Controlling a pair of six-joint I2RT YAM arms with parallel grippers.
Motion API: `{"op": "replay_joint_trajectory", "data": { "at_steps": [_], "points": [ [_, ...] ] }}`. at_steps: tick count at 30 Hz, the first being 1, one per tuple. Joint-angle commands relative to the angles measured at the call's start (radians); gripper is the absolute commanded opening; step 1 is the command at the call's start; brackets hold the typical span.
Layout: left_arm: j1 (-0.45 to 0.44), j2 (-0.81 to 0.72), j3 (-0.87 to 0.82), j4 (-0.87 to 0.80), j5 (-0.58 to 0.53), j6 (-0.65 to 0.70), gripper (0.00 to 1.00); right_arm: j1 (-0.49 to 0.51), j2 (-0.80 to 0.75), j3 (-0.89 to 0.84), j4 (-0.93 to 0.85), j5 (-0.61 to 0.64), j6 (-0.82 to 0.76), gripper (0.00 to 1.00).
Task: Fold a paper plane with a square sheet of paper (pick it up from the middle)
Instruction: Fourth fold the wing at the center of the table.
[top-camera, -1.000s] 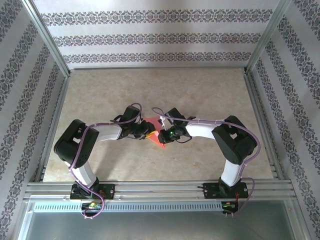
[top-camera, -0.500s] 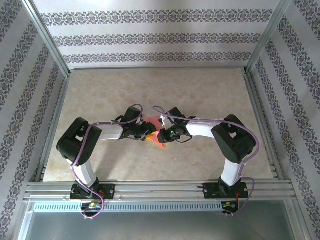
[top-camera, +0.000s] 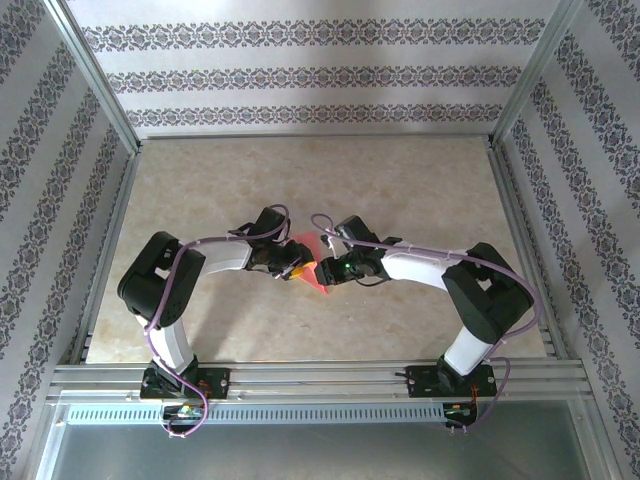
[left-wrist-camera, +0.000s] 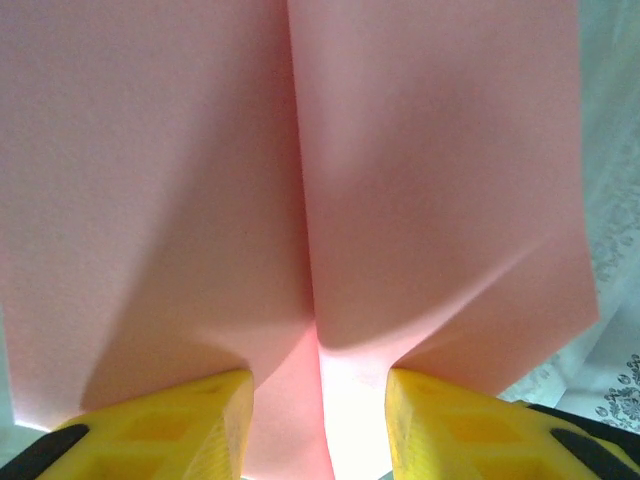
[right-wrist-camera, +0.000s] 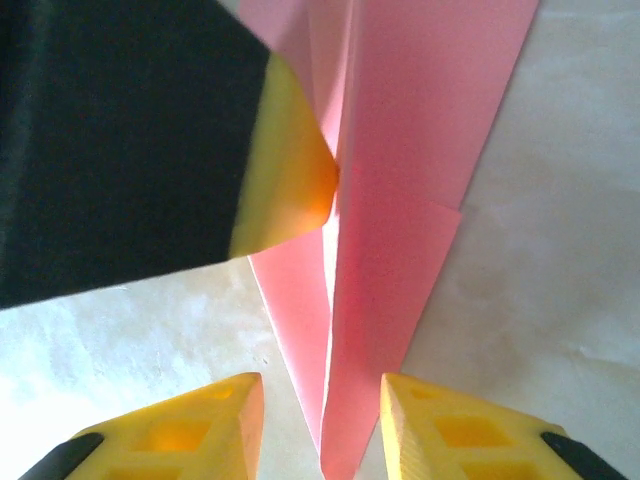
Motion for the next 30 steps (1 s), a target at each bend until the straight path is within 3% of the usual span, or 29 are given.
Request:
{"op": "replay_joint_trajectory", "data": {
  "at_steps": [1,13,30],
  "points": [
    [-0.009,0.059,-0.011,-0.156,-0.084,-0.005,0.42,0.036,-0.017,-0.016,0.002,0.114,0.011,0.38],
    [-0.01,0.088,0.017,-0.223,-0.11,-0.008,0.43,0.069,0.045,0.01,-0.012,0.17,-0.006,0.31],
    [-0.01,0.121,0.039,-0.287,-0.131,-0.012,0.43,0.051,0.07,0.0,0.011,0.109,-0.023,0.19]
  ]
}}
